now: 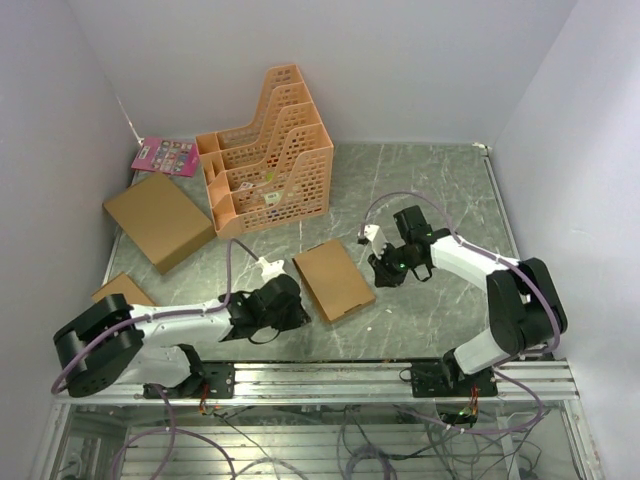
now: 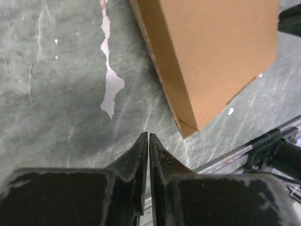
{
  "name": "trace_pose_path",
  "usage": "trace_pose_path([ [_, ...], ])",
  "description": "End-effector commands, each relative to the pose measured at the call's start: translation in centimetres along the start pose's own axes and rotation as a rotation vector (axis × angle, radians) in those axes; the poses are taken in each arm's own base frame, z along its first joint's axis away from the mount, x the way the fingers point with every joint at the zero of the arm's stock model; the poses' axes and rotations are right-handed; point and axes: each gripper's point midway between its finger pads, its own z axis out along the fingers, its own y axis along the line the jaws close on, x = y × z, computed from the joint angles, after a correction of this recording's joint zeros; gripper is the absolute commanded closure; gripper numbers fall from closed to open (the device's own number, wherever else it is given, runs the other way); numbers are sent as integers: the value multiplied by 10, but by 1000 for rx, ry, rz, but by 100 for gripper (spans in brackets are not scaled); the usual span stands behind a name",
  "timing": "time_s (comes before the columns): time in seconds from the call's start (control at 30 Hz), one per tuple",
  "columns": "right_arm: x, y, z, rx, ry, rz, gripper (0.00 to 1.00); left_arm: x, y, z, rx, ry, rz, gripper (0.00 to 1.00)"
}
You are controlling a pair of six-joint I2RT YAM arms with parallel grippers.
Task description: Fold the paper box
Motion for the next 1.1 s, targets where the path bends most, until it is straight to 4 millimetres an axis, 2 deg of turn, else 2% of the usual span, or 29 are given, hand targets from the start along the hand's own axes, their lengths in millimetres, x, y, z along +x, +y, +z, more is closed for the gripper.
trace_pose_path([
  [0.0,10,9,11,-14,76,33,89,-5,-16,6,-23,-57,-68,85],
  [0.17,14,15,15,-29,103,46,91,15,-15,8,-38,-38,-84,86],
  [0.37,17,21,16,-46,123,55,93,20,-27,18,-61,-30,-105,89],
  [0.57,15,32,20,-68,132,14,94,12,-52,30,-45,-49,-136,92],
  [0.93,6,66,32,-149,154,-90,96,-8,-76,43,-19,-79,-185,93],
  [1.07,4,71,33,-157,155,-100,96,-16,-84,41,-20,-91,-210,93],
])
